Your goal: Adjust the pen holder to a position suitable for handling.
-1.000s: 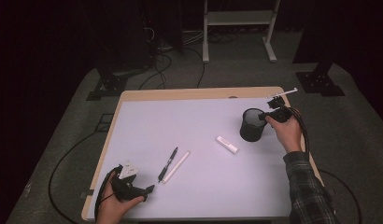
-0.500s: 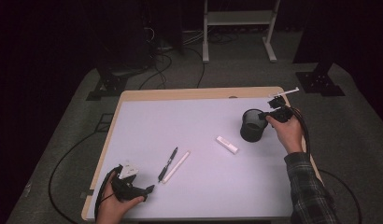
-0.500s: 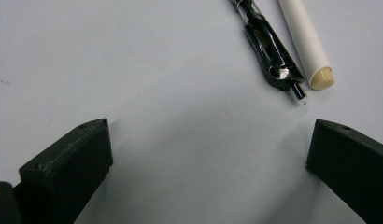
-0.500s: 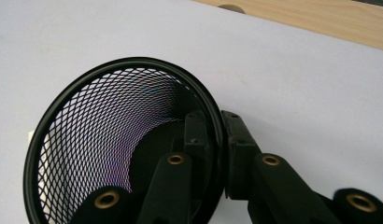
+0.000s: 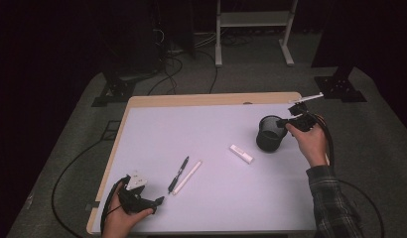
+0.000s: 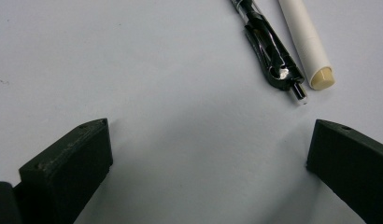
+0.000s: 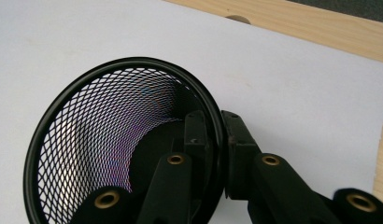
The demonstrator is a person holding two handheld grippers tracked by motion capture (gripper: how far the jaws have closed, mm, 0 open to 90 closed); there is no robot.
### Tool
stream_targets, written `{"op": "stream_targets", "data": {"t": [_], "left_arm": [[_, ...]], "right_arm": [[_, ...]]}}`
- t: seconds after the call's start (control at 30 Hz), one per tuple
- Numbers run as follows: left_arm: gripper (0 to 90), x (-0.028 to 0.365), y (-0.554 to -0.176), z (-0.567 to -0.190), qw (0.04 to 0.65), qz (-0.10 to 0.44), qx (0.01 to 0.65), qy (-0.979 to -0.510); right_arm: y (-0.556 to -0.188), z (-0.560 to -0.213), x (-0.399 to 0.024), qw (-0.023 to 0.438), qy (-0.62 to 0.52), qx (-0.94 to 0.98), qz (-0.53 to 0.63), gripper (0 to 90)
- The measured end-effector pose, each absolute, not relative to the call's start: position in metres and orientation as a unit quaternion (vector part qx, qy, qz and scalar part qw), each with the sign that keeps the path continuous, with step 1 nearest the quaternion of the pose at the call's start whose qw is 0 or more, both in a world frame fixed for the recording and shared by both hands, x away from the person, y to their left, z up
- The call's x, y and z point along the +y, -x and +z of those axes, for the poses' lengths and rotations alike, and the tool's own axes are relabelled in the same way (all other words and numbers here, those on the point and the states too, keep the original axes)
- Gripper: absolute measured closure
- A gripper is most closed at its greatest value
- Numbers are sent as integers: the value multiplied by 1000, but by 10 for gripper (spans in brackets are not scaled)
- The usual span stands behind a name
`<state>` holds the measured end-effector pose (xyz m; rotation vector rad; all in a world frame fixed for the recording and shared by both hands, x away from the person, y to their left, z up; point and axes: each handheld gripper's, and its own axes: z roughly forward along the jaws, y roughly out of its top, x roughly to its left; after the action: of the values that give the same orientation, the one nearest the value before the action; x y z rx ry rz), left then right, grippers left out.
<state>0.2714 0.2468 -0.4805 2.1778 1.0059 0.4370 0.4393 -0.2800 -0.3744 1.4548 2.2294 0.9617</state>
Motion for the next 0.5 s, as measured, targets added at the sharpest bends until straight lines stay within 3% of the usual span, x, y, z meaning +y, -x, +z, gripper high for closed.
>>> {"op": "stream_targets", "data": {"t": [0.5], "left_arm": [[0, 247, -271, -481, 344, 168, 387, -838]], "right_arm": [[-414, -364, -269, 148, -487, 782, 359, 812]]}}
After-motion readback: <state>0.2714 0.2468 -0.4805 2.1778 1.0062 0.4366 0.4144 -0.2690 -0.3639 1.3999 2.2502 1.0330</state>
